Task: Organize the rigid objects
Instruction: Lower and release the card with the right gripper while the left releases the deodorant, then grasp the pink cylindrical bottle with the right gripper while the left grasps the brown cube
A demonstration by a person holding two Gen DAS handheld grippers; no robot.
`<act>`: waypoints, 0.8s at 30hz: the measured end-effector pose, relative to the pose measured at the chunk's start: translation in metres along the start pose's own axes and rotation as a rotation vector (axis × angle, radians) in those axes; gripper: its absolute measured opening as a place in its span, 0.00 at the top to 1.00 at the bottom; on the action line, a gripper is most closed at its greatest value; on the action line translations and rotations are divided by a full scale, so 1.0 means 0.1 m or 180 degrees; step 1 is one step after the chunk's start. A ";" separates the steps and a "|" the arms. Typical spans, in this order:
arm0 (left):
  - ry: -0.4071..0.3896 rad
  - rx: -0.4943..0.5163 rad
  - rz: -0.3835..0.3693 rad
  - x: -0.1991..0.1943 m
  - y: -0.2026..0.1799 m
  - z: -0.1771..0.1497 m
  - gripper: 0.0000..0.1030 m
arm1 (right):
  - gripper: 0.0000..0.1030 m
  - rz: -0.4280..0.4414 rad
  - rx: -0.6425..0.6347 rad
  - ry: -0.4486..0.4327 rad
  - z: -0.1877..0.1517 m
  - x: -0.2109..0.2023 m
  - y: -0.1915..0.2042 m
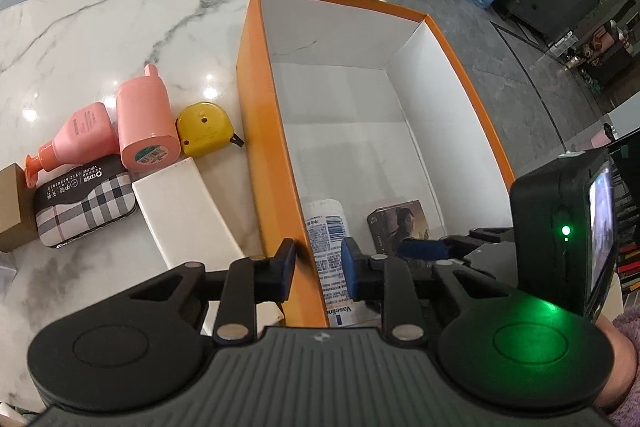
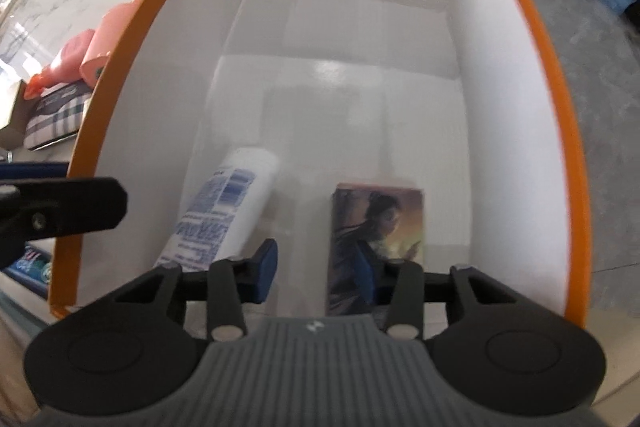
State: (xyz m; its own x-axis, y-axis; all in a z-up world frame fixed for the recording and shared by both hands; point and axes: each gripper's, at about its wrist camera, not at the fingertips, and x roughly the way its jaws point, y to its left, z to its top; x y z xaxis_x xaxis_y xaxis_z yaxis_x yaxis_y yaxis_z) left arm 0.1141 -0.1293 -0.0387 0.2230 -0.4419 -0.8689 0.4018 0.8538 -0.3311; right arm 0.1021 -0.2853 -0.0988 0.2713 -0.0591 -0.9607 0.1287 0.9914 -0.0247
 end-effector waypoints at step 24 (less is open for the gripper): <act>-0.0120 0.0019 0.0063 -0.16 0.13 0.01 0.73 | 0.83 0.0279 0.0142 -0.0056 -0.08 -0.15 0.17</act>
State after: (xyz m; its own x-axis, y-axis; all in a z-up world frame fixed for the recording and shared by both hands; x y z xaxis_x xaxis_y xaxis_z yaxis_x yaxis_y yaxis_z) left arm 0.1163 -0.1117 -0.0284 0.2641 -0.4350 -0.8608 0.4021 0.8609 -0.3117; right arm 0.0923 -0.2661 -0.0874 0.2999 0.0253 -0.9536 0.1458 0.9867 0.0721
